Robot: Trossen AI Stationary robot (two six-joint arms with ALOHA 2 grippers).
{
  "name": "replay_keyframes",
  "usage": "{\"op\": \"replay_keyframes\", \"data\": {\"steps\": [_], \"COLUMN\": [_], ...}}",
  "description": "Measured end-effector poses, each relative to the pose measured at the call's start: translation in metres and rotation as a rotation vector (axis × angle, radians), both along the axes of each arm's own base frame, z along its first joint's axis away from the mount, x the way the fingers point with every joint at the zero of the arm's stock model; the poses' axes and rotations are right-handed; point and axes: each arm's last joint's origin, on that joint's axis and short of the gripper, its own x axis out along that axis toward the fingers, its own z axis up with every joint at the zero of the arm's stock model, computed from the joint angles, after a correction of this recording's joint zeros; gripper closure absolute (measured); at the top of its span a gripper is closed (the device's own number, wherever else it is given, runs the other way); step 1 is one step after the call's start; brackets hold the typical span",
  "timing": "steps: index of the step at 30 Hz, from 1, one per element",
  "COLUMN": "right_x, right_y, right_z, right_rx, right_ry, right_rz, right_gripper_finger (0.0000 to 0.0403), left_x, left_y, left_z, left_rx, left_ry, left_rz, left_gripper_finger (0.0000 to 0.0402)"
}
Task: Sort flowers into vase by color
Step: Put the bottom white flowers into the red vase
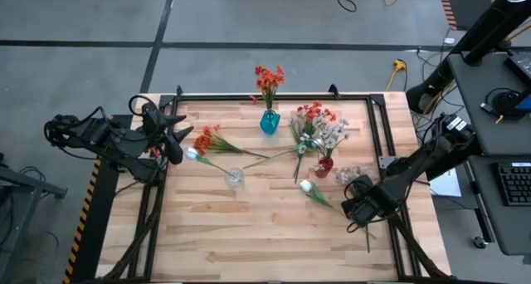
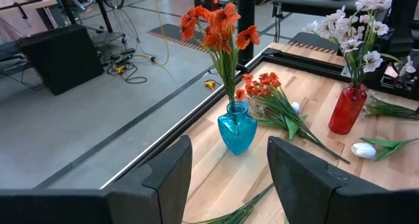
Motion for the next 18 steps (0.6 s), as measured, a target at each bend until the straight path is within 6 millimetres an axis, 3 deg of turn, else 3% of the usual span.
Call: {"op": "replay_keyframes", "data": {"steps": [5,12,18], "right_x": [-0.006,-0.009,-0.011], "right_y": [0.002,-0.001,-0.003], "right_z": [-0.007,-0.037,-0.044], "right_rx": [0.023,0.045,0.059], "right_ry": [-0.023,-0.049,-0.066], "right_rz": [-0.019,-0.032,-0.064], "right_gripper_finger": [0.0140,0.0139,0.0165], "left_x": [0.000,0.000,0.000], "left_y": [0.000,0.000,0.000], "left_z": [0.000,0.000,0.000], "left_rx": [0.000,0.000,0.000], "left_ry": [0.000,0.000,-0.001], "left_rz": [0.000,0.000,0.000], "left_gripper_finger": [0.0219,0.0219,0.0219]}}
